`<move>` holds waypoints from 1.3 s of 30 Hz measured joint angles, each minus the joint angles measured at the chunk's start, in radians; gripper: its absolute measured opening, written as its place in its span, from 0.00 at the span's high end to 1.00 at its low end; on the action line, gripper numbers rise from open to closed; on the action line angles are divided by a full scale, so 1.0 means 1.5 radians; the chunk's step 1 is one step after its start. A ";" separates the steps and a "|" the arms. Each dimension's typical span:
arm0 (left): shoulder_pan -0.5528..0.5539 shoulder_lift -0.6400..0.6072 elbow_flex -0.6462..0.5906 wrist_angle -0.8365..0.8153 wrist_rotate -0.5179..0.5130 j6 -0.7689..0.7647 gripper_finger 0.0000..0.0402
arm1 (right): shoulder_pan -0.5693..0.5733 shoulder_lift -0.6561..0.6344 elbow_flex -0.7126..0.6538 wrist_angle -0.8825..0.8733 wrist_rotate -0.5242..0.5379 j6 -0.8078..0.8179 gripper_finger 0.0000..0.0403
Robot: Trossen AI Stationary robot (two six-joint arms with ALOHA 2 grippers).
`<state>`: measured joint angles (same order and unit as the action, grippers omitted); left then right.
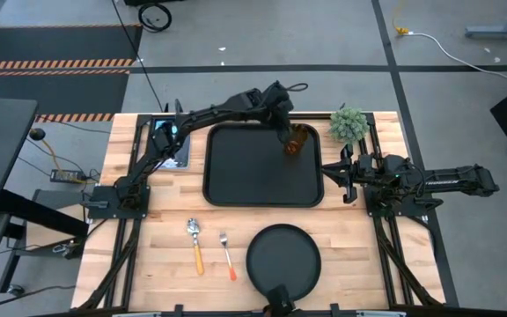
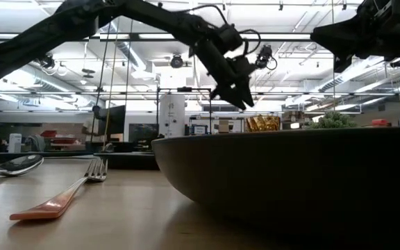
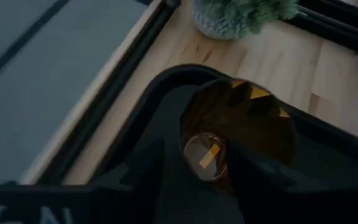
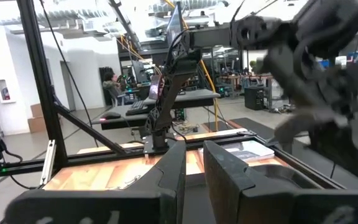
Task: Pick and place plate/cup/fork/spoon on tray
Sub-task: Put the orange cup on the black serving tray
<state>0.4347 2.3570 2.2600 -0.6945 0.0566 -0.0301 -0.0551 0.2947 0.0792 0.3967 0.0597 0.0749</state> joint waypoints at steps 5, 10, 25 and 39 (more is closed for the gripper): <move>-0.006 -0.003 0.045 -0.139 0.000 0.034 0.57 | 0.000 0.000 0.000 -0.002 0.000 0.003 0.84; -0.026 0.002 0.012 -0.183 0.000 0.034 0.60 | 0.000 0.000 0.000 -0.002 0.000 0.007 0.84; -0.074 0.006 -0.186 0.135 -0.104 -0.070 0.60 | 0.000 0.000 0.000 0.007 0.000 0.008 0.84; -0.070 0.005 -0.264 0.347 -0.129 -0.078 0.60 | 0.000 0.000 0.000 0.020 0.000 0.008 0.84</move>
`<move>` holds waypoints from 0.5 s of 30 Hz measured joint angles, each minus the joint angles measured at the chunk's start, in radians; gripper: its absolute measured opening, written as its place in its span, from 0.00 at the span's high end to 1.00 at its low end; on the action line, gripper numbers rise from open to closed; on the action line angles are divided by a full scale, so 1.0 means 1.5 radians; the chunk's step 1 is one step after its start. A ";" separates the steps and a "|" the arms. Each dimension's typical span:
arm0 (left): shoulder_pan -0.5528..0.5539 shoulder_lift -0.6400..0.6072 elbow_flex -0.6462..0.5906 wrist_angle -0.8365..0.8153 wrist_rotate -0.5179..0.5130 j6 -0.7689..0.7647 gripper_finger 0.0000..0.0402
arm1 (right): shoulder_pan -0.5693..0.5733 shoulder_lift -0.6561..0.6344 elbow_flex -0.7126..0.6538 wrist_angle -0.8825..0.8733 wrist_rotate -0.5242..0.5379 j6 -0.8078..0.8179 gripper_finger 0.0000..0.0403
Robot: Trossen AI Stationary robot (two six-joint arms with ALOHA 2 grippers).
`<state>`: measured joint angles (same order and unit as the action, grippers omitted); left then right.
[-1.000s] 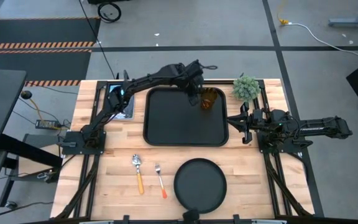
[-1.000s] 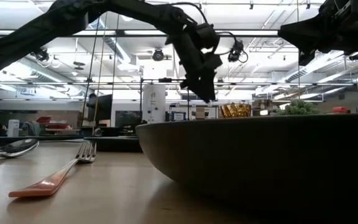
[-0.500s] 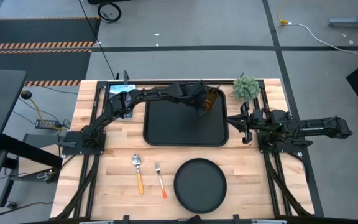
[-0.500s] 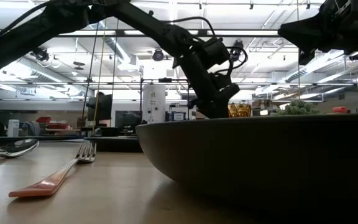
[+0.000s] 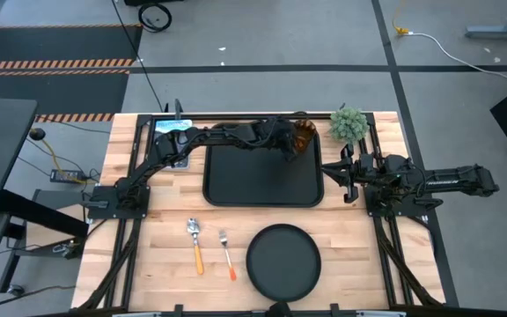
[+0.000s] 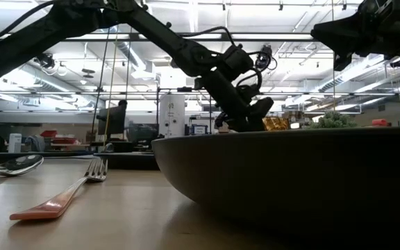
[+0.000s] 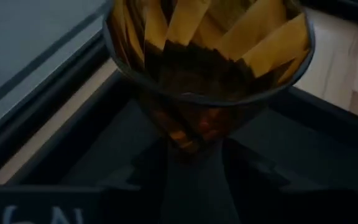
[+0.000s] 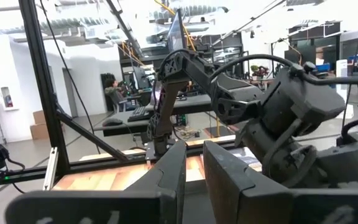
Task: Pick and place plate/cup/fork/spoon on tray
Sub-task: Put the orange cup on the black serving tray, then put the black plate on the black serving tray below the orange cup
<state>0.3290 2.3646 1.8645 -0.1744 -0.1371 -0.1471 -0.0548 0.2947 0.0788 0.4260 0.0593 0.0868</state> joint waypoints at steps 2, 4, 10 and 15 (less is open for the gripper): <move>0.000 0.000 0.000 -0.027 0.011 0.001 0.60 | 0.000 0.000 0.000 0.000 0.000 0.000 0.84; -0.001 -0.009 -0.001 -0.078 0.033 0.001 0.60 | 0.000 0.000 0.000 0.000 0.000 0.000 0.84; -0.035 -0.049 0.001 -0.242 0.037 0.041 0.64 | 0.000 0.000 0.000 0.000 0.010 -0.011 0.84; -0.104 -0.058 -0.004 -0.263 -0.030 0.109 0.71 | 0.000 0.000 0.000 0.001 0.018 -0.008 0.84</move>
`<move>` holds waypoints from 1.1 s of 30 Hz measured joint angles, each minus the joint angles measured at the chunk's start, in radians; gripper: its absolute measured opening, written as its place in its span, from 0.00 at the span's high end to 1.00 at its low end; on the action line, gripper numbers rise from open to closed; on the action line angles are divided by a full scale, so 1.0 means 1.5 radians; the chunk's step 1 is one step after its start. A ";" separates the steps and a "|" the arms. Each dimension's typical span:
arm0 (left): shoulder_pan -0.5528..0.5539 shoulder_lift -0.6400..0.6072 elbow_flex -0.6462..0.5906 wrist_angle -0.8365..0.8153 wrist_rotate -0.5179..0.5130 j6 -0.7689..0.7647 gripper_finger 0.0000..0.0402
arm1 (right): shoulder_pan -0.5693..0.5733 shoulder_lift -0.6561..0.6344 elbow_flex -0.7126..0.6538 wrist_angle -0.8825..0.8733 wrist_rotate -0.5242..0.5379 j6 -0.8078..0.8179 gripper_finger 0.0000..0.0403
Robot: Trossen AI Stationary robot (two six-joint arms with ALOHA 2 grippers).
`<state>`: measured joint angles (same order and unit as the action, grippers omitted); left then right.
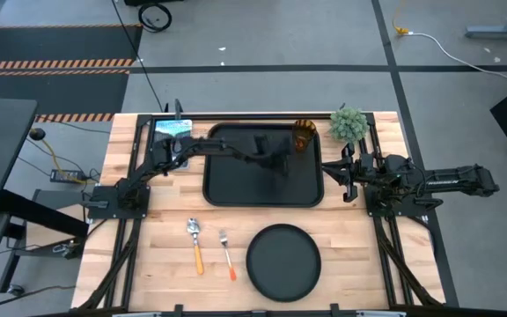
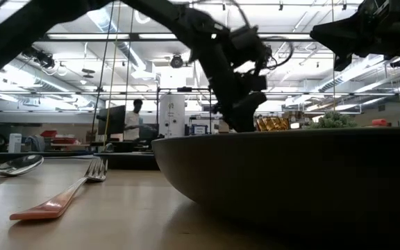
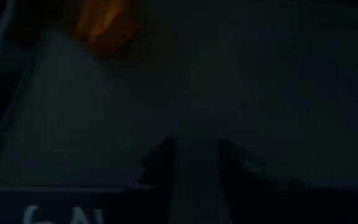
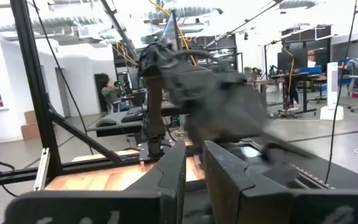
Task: Pick and place plate/cup/fork/spoon on tray
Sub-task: Put the black plate on the black serving tray below the orange cup
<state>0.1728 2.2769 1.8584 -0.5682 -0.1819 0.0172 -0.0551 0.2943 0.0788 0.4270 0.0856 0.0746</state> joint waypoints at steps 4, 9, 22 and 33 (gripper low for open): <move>-0.052 -0.029 -0.047 0.008 -0.035 0.035 0.79 | 0.000 0.000 0.000 -0.007 -0.001 0.012 0.84; -0.102 -0.114 -0.176 0.059 -0.041 -0.006 0.86 | 0.000 0.000 0.000 -0.011 0.000 0.018 0.84; -0.243 -0.243 -0.342 0.130 -0.041 -0.276 0.90 | 0.000 0.000 0.000 0.004 0.002 0.016 0.84; -0.316 -0.252 -0.342 0.079 -0.013 -0.460 0.79 | 0.011 0.000 0.000 -0.018 -0.023 0.007 0.84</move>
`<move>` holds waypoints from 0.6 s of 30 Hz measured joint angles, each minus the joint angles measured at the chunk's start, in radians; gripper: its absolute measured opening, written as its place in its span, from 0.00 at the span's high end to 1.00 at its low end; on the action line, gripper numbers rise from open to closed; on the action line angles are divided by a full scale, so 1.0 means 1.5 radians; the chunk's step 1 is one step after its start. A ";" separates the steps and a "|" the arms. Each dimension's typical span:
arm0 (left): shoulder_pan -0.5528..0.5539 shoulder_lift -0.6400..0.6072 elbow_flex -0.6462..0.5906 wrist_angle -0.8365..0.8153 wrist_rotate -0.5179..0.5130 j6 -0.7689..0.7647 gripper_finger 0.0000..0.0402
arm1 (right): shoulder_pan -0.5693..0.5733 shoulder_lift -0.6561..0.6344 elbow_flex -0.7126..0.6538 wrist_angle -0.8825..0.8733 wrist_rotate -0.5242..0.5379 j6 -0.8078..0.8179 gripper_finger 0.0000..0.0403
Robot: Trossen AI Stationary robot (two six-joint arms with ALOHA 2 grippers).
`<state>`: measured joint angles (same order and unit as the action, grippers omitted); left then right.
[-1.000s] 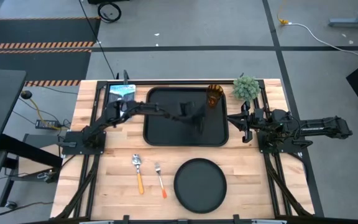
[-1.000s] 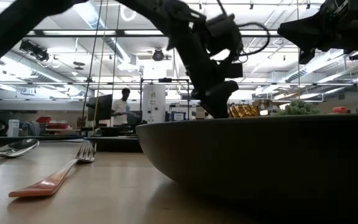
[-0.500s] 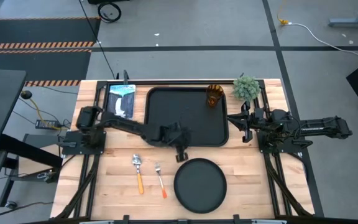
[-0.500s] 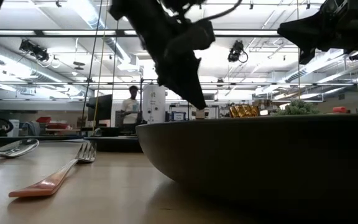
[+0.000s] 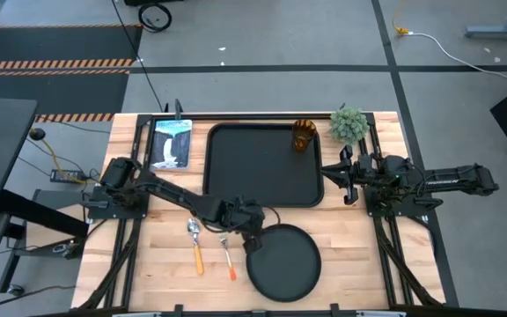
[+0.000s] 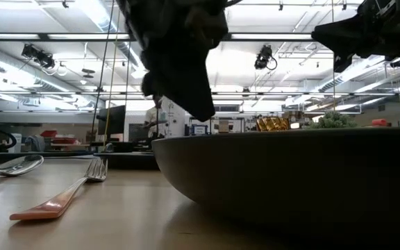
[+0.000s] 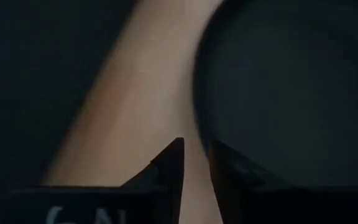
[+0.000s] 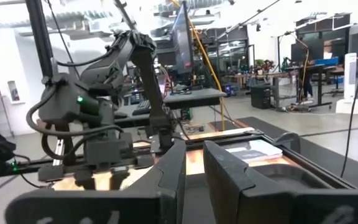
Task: Pick and place plate/cup/fork/spoon on tray
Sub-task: Put the black plate on the black serving tray below the orange cup
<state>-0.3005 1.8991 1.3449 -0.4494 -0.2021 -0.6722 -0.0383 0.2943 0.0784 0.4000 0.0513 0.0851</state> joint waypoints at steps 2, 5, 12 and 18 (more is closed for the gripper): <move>-0.005 0.000 0.000 0.001 0.011 -0.048 0.78 | 0.000 0.000 0.000 0.002 0.000 -0.006 0.84; -0.005 0.001 0.000 -0.004 0.015 -0.118 0.76 | 0.000 0.000 0.000 0.007 0.000 -0.013 0.84; -0.004 0.001 0.000 0.002 0.013 -0.208 0.64 | 0.000 0.000 0.000 0.018 0.003 -0.019 0.84; -0.007 0.001 0.000 0.023 0.014 -0.214 0.54 | 0.000 0.000 0.000 0.017 0.004 -0.024 0.84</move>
<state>-0.3110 1.8999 1.3453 -0.4153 -0.1818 -0.9928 -0.0379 0.2943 0.0784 0.4256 0.0566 0.0492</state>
